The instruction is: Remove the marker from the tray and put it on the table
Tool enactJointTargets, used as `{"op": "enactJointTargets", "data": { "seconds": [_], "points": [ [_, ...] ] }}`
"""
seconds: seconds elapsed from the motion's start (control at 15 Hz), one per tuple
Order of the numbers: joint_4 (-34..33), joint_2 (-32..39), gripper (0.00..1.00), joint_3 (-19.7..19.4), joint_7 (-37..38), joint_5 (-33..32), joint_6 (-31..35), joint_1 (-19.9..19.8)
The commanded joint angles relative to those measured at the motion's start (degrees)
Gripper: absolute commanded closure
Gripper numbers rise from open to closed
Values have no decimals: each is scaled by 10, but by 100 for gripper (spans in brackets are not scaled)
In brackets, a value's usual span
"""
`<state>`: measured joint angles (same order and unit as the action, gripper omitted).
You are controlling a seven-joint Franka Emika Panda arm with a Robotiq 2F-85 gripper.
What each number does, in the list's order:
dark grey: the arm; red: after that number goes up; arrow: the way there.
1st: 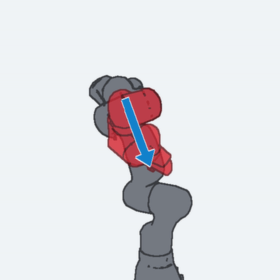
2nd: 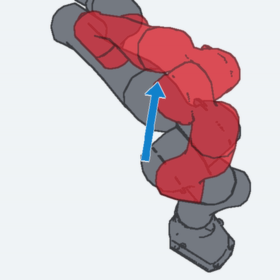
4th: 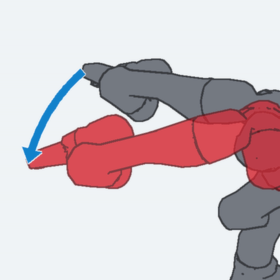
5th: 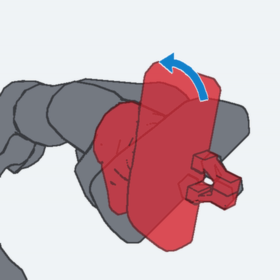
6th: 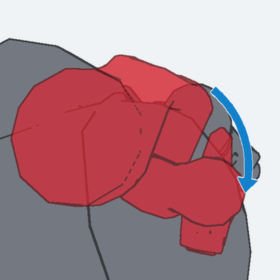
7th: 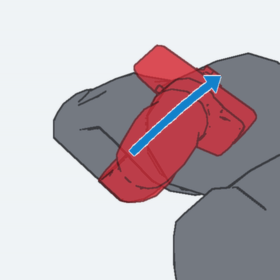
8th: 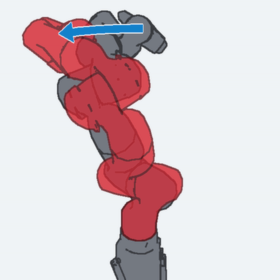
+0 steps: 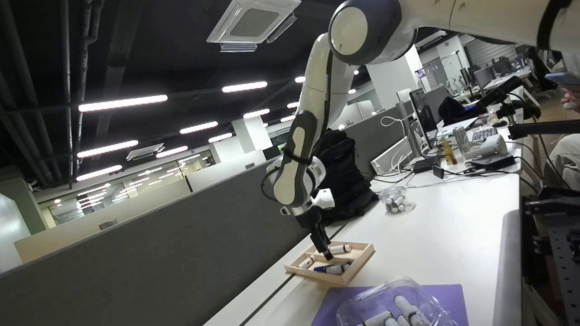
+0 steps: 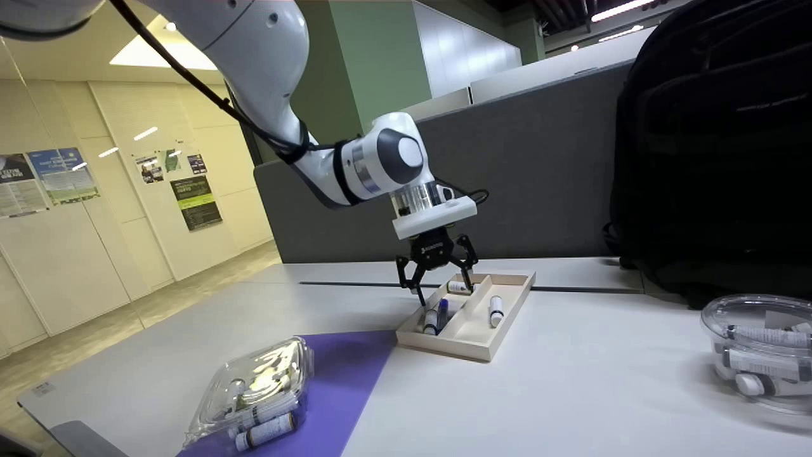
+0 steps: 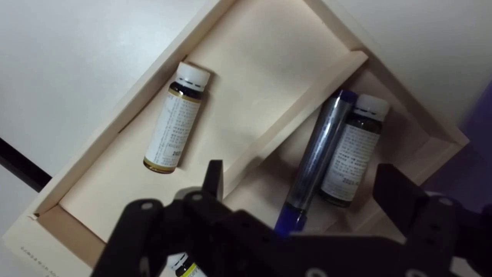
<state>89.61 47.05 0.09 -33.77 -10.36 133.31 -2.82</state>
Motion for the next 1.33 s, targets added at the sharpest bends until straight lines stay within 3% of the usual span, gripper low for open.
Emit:
{"op": "enactJointTargets", "data": {
  "seconds": [0.0,0.73,0.87,1.27],
  "points": [
    [-56,45,0,10,2,-17,-9,-1],
    [-80,69,0,18,-21,-51,-17,17],
    [-78,70,26,16,-27,-61,-17,20],
    [-97,88,66,12,-37,-82,-39,30]
  ]
}}
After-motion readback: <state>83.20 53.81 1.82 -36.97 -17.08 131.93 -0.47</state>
